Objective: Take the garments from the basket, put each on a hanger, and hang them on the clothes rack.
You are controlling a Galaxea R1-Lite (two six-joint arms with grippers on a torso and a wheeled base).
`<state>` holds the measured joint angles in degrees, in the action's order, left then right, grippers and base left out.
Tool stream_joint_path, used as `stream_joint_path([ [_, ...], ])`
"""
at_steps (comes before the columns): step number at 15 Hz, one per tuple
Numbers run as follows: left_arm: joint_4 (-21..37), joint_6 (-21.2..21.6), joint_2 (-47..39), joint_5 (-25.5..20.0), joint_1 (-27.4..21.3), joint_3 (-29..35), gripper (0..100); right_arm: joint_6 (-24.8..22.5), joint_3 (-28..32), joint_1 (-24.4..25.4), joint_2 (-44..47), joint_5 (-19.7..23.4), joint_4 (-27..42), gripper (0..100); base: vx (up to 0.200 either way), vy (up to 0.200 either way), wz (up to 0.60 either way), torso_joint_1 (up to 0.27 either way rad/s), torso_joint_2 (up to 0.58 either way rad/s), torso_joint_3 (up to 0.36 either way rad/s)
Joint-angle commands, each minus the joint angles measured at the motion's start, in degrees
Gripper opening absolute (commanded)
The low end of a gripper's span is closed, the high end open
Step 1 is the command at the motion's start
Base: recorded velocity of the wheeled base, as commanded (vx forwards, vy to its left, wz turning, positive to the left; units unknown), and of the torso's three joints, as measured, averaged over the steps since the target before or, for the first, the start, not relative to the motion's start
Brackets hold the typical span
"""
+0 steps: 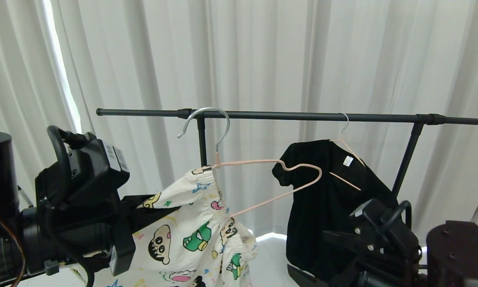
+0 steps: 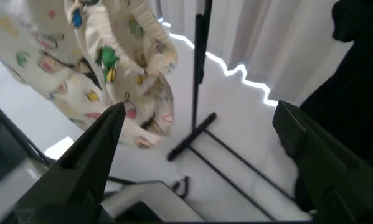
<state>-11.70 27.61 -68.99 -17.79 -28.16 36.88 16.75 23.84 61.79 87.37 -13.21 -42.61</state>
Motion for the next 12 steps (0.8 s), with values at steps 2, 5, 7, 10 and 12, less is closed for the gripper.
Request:
stream_joint_path([
  [2,-0.25,-0.01,0.08,0.03,-0.14,2.76,0,2.06,6.65,-0.45,7.46,-0.85,-0.02,100,0.000,0.000,0.00,0.000,0.00,0.000],
  [5,-0.25,0.07,0.52,0.03,-0.40,3.73,0,2.15,11.14,-1.15,11.95,-3.66,-0.02,100,0.000,0.000,0.00,0.000,0.00,0.000],
  [7,-0.25,0.07,0.52,-0.06,-0.49,4.17,0,2.06,12.54,-0.97,13.53,-4.28,-0.02,100,0.000,0.000,0.00,0.000,0.00,0.000],
  [10,-0.25,0.07,0.70,-0.14,-0.58,4.78,0,1.80,14.04,-0.45,15.73,-5.15,-0.02,100,0.000,0.000,0.00,0.000,0.00,0.000],
  [12,-0.34,-0.01,1.05,-0.23,-1.11,5.05,0,1.71,15.00,-0.36,16.96,-6.74,-0.02,100,0.000,0.000,0.00,0.000,0.00,0.000],
])
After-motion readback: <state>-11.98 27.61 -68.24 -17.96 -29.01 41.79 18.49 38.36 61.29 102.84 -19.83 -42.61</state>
